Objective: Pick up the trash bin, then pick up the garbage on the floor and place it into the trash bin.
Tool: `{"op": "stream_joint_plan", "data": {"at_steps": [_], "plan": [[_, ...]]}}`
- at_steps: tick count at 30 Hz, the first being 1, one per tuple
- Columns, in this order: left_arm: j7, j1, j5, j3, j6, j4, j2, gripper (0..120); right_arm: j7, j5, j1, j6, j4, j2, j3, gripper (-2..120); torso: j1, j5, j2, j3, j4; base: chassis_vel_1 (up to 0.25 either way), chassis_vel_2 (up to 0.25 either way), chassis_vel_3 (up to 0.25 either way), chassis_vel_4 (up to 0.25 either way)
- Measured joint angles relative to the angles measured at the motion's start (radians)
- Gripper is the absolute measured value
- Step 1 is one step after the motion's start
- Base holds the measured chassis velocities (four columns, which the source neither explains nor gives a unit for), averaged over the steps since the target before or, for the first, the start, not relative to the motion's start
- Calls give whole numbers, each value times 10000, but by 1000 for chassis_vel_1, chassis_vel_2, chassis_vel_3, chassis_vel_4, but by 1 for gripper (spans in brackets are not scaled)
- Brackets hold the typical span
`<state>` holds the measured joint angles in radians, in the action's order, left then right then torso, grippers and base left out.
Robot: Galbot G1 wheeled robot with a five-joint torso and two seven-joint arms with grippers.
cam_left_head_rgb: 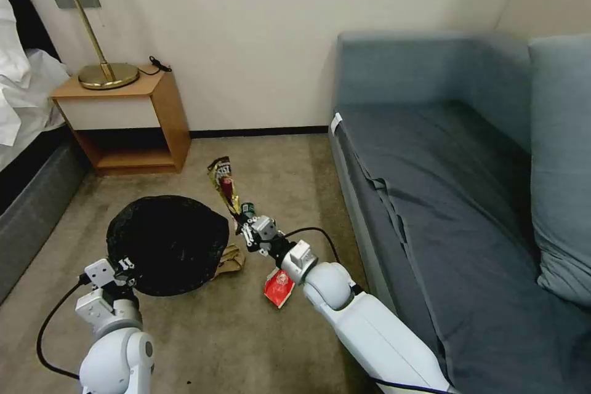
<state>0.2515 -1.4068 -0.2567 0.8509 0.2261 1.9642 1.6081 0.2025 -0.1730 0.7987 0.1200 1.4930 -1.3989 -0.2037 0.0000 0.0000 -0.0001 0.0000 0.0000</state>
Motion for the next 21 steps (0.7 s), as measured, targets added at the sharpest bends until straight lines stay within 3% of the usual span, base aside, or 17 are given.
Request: {"op": "stream_joint_plan", "data": {"at_steps": [21], "plan": [[183,172,-358,-268,8,-78,0,4,-284,-198,-1214,-622,-43,-485,-1466,0,0,-1,0,0,0,0,0,0,0]]}}
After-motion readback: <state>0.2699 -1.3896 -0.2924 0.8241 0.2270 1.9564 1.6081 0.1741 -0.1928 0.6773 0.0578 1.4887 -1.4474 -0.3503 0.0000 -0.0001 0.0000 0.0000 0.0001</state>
